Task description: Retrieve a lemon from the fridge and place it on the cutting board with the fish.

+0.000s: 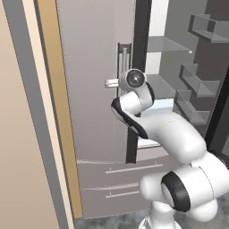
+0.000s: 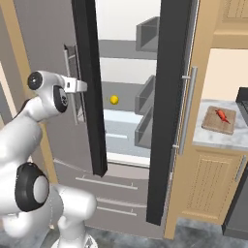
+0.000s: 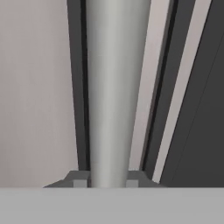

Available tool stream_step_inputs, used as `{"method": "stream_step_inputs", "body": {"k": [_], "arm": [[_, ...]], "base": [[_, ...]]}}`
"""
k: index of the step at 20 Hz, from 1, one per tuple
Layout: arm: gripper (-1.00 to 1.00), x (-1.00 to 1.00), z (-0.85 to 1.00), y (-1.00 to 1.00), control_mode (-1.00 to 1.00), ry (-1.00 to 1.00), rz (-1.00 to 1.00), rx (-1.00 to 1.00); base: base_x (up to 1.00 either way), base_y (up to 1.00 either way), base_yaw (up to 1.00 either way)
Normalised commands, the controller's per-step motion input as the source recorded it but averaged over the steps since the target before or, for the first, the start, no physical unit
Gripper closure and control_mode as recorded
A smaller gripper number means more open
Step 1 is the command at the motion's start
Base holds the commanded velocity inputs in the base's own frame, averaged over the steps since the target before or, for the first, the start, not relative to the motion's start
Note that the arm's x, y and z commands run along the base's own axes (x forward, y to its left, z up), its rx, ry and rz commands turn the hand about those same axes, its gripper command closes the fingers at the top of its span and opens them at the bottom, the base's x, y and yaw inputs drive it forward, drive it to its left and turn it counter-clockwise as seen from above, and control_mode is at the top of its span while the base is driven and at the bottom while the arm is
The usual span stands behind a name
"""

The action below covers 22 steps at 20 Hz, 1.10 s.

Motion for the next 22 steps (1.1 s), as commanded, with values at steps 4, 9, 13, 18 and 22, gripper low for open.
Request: {"method": "stream_step_inputs", "body": {"k": [4,9,13,18,22], "arm": [[1.00,-0.71,0.01,0.37,-1.00,0.00,-0.20,-0.01],[1.00,-0.81,0.00,0.42,-1.00,0.00,-0.25,-0.03],[1.00,-0.84,0.00,0.49,-1.00,0.02,-0.27,-0.04],[1.00,-0.61,0.01,0.61,-1.00,0.07,-0.32,-0.06],[-1.00,-0.21,0.00,0.46,-1.00,0.01,-0.23,-0.07]], "base": [[0.00,0.00,0.00],[0.00,0.00,0.00],[0.00,0.00,0.00],[0.00,0.00,0.00],[0.00,0.00,0.00]]}}
